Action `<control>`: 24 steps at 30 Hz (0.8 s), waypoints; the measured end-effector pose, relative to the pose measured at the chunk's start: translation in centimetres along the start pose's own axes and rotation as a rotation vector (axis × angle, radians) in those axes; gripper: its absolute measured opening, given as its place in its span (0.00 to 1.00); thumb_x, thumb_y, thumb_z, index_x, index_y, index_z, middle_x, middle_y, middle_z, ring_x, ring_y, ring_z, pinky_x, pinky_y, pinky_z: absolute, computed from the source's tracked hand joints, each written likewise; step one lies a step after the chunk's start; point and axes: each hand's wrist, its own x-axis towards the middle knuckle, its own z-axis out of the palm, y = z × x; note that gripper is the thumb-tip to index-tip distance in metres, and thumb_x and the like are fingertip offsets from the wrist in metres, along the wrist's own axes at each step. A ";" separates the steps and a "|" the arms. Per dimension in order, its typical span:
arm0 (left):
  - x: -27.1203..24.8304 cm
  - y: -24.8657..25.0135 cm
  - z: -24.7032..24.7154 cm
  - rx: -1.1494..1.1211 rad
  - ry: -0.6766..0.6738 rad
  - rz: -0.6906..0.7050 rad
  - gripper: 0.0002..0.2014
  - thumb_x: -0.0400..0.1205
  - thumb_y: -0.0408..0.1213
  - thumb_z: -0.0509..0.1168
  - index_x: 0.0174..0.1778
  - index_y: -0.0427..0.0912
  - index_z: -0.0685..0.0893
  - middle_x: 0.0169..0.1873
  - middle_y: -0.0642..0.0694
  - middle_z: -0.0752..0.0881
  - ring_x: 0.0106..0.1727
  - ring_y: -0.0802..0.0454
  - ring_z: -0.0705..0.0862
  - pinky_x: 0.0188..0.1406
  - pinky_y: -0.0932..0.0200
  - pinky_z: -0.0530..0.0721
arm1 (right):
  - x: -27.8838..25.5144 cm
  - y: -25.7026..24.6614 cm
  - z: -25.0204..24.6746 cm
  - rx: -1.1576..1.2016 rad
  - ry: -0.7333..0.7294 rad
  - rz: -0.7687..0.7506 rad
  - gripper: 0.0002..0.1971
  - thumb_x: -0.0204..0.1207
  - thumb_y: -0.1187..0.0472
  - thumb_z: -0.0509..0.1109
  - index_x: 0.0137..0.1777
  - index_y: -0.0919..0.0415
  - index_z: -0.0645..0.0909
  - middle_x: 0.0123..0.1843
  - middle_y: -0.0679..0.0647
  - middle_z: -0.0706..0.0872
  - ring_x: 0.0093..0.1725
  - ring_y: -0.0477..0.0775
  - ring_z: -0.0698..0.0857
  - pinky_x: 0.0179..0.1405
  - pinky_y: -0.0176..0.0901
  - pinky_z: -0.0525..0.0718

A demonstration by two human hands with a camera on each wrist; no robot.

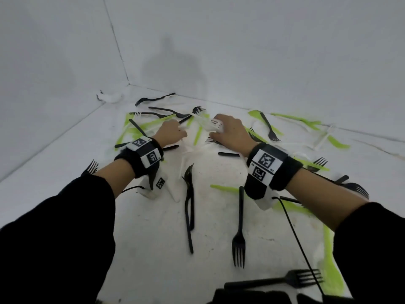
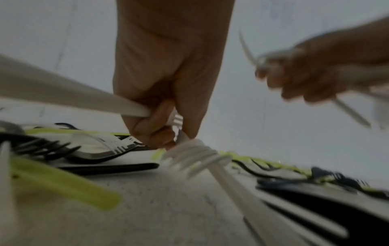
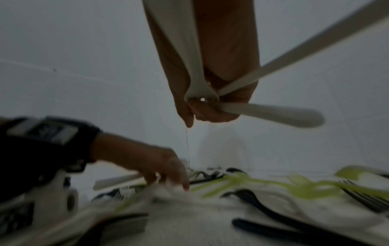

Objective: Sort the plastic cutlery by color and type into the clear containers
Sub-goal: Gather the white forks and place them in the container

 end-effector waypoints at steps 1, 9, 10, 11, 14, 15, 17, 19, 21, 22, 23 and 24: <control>-0.1 0.0 -0.7 -0.121 0.023 -0.022 0.12 0.79 0.37 0.65 0.46 0.29 0.83 0.34 0.40 0.78 0.42 0.45 0.79 0.38 0.57 0.74 | 0.2 0.2 0.8 -0.041 -0.047 -0.018 0.16 0.73 0.64 0.70 0.60 0.66 0.79 0.58 0.64 0.84 0.59 0.64 0.81 0.45 0.44 0.69; -3.3 -0.1 -8.1 -0.619 0.113 -0.010 0.10 0.85 0.35 0.56 0.42 0.44 0.82 0.32 0.54 0.87 0.29 0.61 0.78 0.17 0.71 0.66 | 1.6 -0.9 5.4 -0.233 -0.312 -0.115 0.24 0.74 0.56 0.72 0.70 0.58 0.75 0.68 0.59 0.78 0.69 0.59 0.75 0.63 0.47 0.71; -3.8 -0.2 -8.7 -0.648 0.124 0.011 0.10 0.85 0.35 0.55 0.44 0.44 0.82 0.31 0.53 0.87 0.29 0.61 0.79 0.18 0.71 0.67 | 1.9 -1.0 5.6 -0.239 -0.312 -0.111 0.25 0.74 0.54 0.73 0.70 0.57 0.75 0.69 0.58 0.78 0.69 0.59 0.75 0.63 0.47 0.71; -4.4 -0.1 -9.1 -0.669 0.133 0.027 0.11 0.85 0.34 0.55 0.48 0.43 0.83 0.32 0.51 0.86 0.30 0.60 0.80 0.20 0.71 0.70 | 2.0 -1.1 5.7 -0.262 -0.327 -0.112 0.26 0.72 0.53 0.74 0.70 0.57 0.75 0.69 0.58 0.78 0.69 0.59 0.75 0.63 0.47 0.71; -5.5 -0.7 -9.6 -0.756 0.120 0.039 0.11 0.86 0.35 0.57 0.58 0.41 0.83 0.35 0.49 0.81 0.33 0.58 0.83 0.30 0.69 0.82 | 1.9 -1.1 6.0 -0.350 -0.406 -0.158 0.26 0.71 0.54 0.75 0.69 0.57 0.76 0.67 0.60 0.79 0.68 0.60 0.75 0.61 0.46 0.71; -5.8 -0.9 -9.6 -0.776 0.091 0.020 0.11 0.85 0.35 0.59 0.59 0.41 0.83 0.36 0.49 0.80 0.34 0.57 0.84 0.32 0.66 0.84 | 1.8 -1.0 5.9 -0.357 -0.384 -0.158 0.24 0.73 0.56 0.74 0.69 0.58 0.76 0.67 0.60 0.79 0.68 0.60 0.75 0.61 0.47 0.72; -6.2 -1.5 -9.1 -0.739 0.024 -0.042 0.09 0.84 0.33 0.60 0.59 0.41 0.82 0.36 0.50 0.77 0.30 0.55 0.81 0.29 0.66 0.85 | 1.8 -0.9 5.6 -0.356 -0.310 -0.136 0.20 0.76 0.57 0.70 0.67 0.60 0.78 0.68 0.60 0.79 0.69 0.59 0.74 0.61 0.47 0.72; -6.4 -2.1 -8.1 -0.562 -0.008 -0.069 0.04 0.83 0.29 0.61 0.49 0.39 0.81 0.34 0.48 0.76 0.22 0.59 0.77 0.20 0.68 0.77 | 1.7 -0.8 5.4 -0.340 -0.295 -0.111 0.19 0.77 0.57 0.69 0.67 0.60 0.78 0.68 0.60 0.78 0.70 0.59 0.73 0.62 0.47 0.71; -6.3 -3.3 -6.9 -0.350 -0.041 -0.075 0.07 0.81 0.27 0.63 0.37 0.39 0.78 0.27 0.47 0.76 0.16 0.61 0.74 0.15 0.70 0.71 | 1.5 -0.7 5.2 -0.291 -0.291 -0.094 0.19 0.78 0.57 0.68 0.68 0.59 0.76 0.68 0.61 0.77 0.70 0.60 0.73 0.62 0.46 0.70; -6.3 -3.9 -6.2 -0.255 -0.078 -0.107 0.07 0.79 0.27 0.66 0.35 0.38 0.78 0.23 0.47 0.75 0.16 0.59 0.73 0.13 0.71 0.69 | 1.3 -0.7 5.2 -0.237 -0.260 -0.087 0.18 0.78 0.58 0.68 0.67 0.60 0.76 0.66 0.61 0.79 0.68 0.60 0.75 0.61 0.46 0.71; -6.4 -4.4 -5.5 -0.159 -0.107 -0.142 0.07 0.78 0.28 0.68 0.36 0.37 0.79 0.22 0.46 0.75 0.17 0.57 0.73 0.12 0.72 0.68 | 1.2 -0.7 5.0 -0.163 -0.209 -0.079 0.17 0.78 0.59 0.68 0.65 0.61 0.77 0.63 0.61 0.82 0.64 0.61 0.78 0.57 0.45 0.72; -6.4 -4.8 -4.8 -0.073 -0.129 -0.177 0.07 0.77 0.31 0.71 0.37 0.37 0.79 0.23 0.45 0.76 0.18 0.55 0.73 0.12 0.73 0.68 | 1.1 -0.7 4.7 -0.074 -0.144 -0.073 0.14 0.77 0.60 0.68 0.62 0.62 0.78 0.60 0.61 0.84 0.60 0.61 0.80 0.51 0.44 0.73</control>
